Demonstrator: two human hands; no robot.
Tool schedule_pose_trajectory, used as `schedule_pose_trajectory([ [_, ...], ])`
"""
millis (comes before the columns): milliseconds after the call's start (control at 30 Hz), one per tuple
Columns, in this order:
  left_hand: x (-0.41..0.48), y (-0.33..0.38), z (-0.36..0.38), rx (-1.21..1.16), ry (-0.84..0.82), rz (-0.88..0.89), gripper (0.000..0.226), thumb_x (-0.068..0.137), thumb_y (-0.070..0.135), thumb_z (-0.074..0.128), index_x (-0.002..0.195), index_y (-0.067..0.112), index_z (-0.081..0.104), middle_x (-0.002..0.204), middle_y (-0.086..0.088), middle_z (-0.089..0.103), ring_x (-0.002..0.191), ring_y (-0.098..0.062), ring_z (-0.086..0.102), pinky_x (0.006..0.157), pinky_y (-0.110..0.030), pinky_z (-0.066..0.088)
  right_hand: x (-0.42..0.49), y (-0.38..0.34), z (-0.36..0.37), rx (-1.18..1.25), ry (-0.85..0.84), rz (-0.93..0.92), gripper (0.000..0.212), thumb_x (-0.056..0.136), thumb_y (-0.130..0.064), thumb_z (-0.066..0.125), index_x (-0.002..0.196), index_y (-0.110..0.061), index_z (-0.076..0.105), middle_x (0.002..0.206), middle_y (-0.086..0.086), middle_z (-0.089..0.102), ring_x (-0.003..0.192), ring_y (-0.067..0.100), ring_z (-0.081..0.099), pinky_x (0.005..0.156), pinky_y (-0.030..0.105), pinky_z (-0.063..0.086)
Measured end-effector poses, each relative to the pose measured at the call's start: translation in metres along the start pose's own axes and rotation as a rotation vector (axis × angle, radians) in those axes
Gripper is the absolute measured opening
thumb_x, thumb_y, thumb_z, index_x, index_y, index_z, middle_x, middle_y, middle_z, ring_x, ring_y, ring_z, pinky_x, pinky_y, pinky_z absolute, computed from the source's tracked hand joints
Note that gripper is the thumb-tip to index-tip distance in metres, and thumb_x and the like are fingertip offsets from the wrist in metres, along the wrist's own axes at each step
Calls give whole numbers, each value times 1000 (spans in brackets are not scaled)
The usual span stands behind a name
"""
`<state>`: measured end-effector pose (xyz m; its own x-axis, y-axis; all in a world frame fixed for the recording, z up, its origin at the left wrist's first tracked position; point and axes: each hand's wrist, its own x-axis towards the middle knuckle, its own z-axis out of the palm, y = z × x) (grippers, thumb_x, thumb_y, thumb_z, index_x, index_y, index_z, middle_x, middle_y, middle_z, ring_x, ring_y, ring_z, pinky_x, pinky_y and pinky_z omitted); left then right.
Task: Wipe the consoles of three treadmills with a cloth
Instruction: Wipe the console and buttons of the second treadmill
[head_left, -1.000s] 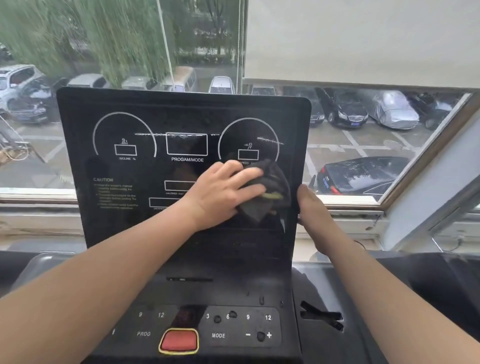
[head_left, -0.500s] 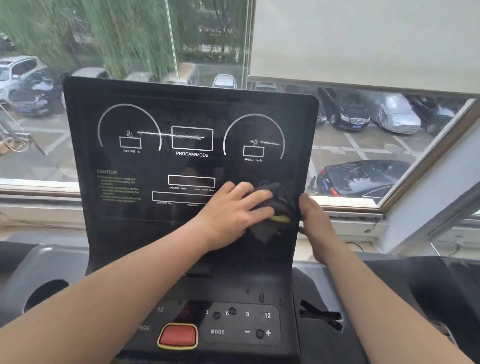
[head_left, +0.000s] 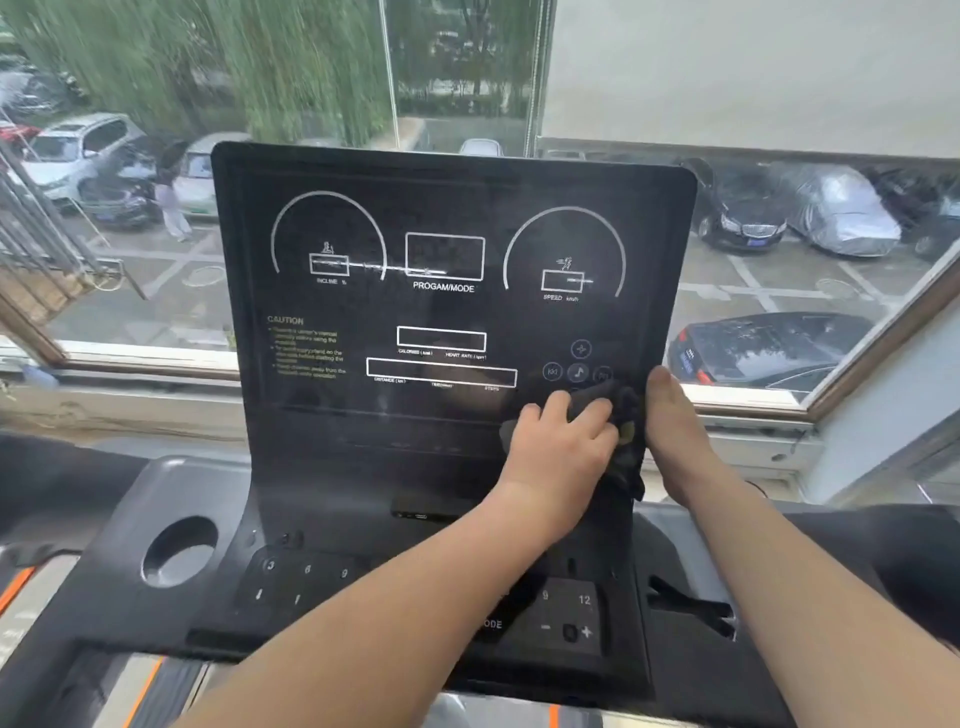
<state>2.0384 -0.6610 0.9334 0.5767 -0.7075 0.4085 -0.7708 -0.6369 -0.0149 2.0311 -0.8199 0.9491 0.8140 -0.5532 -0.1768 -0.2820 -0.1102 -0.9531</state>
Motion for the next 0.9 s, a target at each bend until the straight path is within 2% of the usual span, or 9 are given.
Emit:
schedule_pose_trajectory([
  [100,-13,15,6,2,-108,-6,28,64,10,74,91,18,70,111,2,69,93,-33,59,72,-40,45,-9,-2,6,-30,34,8,42,112,-41,22,124,-23,59,114,-3,66,101,12,62,82,30,45],
  [267,-19,8,0,-30,-191,-22,30,63,17,74,92,21,70,100,5,71,91,-30,62,76,-41,50,-25,16,16,-116,123,95,55,109,-51,24,144,-20,54,139,7,59,125,30,55,106,42,42],
  [300,-21,4,2,-38,-190,-19,29,62,14,73,90,21,69,95,4,71,87,-30,62,76,-40,50,-28,21,19,-122,141,122,59,108,-55,23,147,-20,53,143,7,58,130,31,53,109,43,41],
  [400,-36,-14,5,-95,-171,0,29,61,5,71,85,20,67,88,2,69,79,-29,63,73,-39,49,-36,30,33,-123,209,123,59,109,-52,24,144,-15,54,142,11,60,127,31,54,105,40,40],
  [500,-55,-43,2,-143,-100,-6,25,63,5,56,81,21,63,85,3,68,75,-27,63,70,-37,46,-40,25,39,-170,248,139,57,111,-47,24,147,-11,51,149,14,54,136,33,48,109,39,35],
  [600,-74,-80,-3,-142,-15,-38,29,68,8,42,82,19,64,89,2,71,78,-28,65,69,-38,46,-44,23,38,-175,244,152,55,112,-45,24,153,-15,45,157,10,47,145,30,41,109,35,31],
  [700,-94,-113,-4,-126,52,-87,30,66,6,49,85,17,69,95,2,75,85,-29,68,71,-40,49,-50,27,40,-110,233,163,52,113,-41,24,159,-18,37,155,-2,43,144,20,37,111,30,24],
  [767,-101,-120,-2,-117,71,-117,31,64,6,52,87,16,70,96,3,76,88,-28,69,73,-40,50,-52,31,41,-65,205,218,50,112,-40,23,157,-21,36,149,-5,43,142,21,37,114,34,25],
  [900,-85,-96,-1,-143,1,-153,35,66,15,41,86,15,70,94,1,74,84,-30,67,71,-41,50,-51,34,38,-61,169,243,51,109,-42,24,157,-30,35,159,-6,41,145,24,39,122,46,30],
])
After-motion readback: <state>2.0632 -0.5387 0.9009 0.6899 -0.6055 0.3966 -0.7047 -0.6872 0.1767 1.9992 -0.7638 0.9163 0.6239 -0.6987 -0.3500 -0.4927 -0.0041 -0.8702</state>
